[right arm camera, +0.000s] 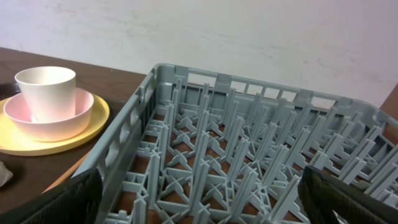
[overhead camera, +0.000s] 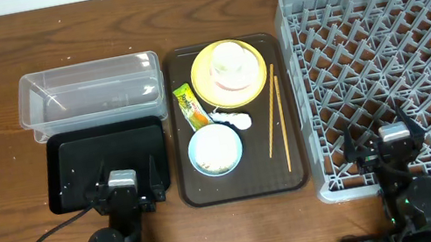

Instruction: Sort waste into correct bins and load items into the dishwasher rack

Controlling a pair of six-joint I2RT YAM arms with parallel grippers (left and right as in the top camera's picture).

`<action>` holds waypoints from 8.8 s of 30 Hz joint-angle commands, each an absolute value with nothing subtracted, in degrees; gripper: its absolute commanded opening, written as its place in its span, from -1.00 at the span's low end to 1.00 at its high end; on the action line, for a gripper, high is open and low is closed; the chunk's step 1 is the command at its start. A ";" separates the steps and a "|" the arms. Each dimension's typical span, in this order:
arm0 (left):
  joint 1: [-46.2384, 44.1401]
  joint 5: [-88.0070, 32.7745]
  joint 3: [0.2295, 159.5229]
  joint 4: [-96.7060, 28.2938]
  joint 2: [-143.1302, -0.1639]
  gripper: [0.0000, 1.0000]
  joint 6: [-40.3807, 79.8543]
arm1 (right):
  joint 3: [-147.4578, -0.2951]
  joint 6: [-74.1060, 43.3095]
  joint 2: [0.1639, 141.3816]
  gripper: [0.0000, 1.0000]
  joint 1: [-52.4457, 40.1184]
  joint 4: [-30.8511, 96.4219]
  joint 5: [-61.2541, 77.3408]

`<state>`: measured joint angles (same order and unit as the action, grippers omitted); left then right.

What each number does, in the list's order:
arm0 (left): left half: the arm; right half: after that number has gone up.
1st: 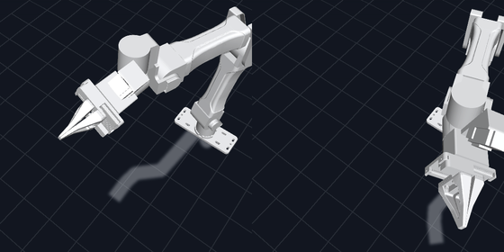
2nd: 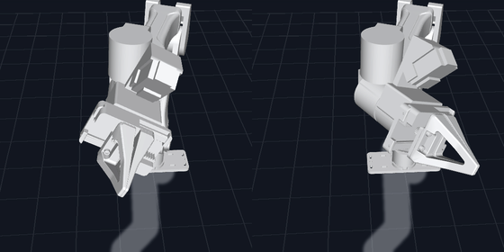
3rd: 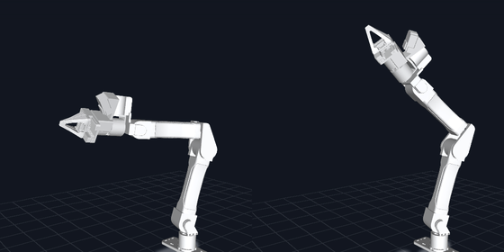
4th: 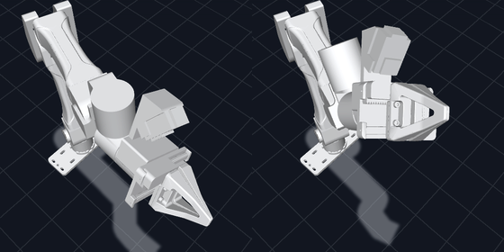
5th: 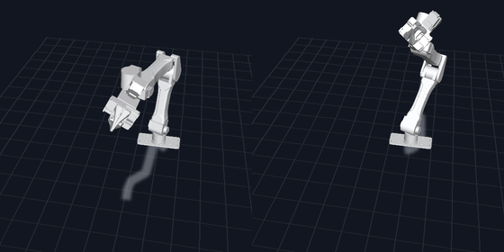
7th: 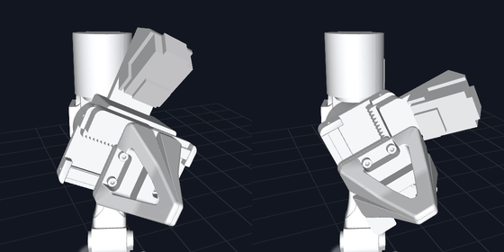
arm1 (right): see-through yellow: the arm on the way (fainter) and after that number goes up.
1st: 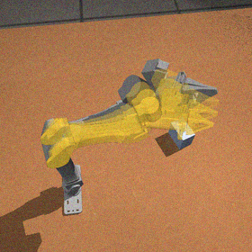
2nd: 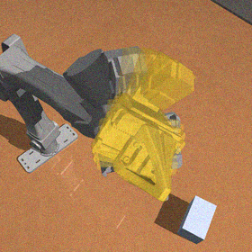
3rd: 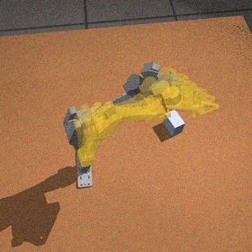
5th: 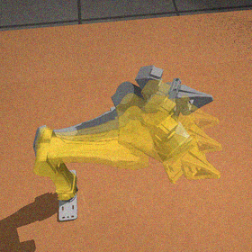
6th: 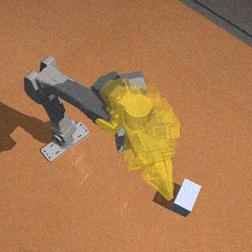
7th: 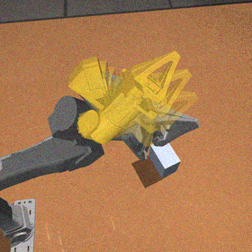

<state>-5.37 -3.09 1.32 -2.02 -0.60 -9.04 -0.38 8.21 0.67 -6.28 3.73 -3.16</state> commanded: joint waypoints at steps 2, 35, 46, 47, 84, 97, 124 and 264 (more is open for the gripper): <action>-5.61 -3.84 0.23 -3.77 -0.23 0.91 -9.39 | -0.32 8.45 0.30 0.99 -6.24 3.95 -2.96; -5.61 -10.46 31.53 -29.61 -19.53 0.91 5.26 | -0.32 8.45 0.30 0.99 -6.24 3.95 -2.96; -5.61 -17.61 74.52 -62.89 -51.00 0.91 5.06 | -0.32 8.45 0.30 0.98 -6.24 3.95 -2.96; -5.61 -17.63 76.25 -63.92 -52.14 0.91 5.06 | -0.32 8.45 0.30 0.98 -6.24 3.95 -2.96; -5.61 -20.12 75.83 -71.77 -61.82 -0.87 11.49 | -0.32 8.45 0.30 0.98 -6.24 3.95 -2.96; -16.21 -20.12 65.84 -62.83 -69.30 -0.39 14.94 | -0.32 8.45 0.30 0.99 -6.24 3.95 -2.96; -39.24 -9.04 63.53 -38.15 -95.18 -0.12 23.90 | -0.32 8.45 0.30 0.98 -6.24 3.95 -2.96; 19.03 -47.79 60.05 -48.38 -78.13 -0.87 1.45 | -0.32 8.45 0.30 0.98 -6.24 3.95 -2.96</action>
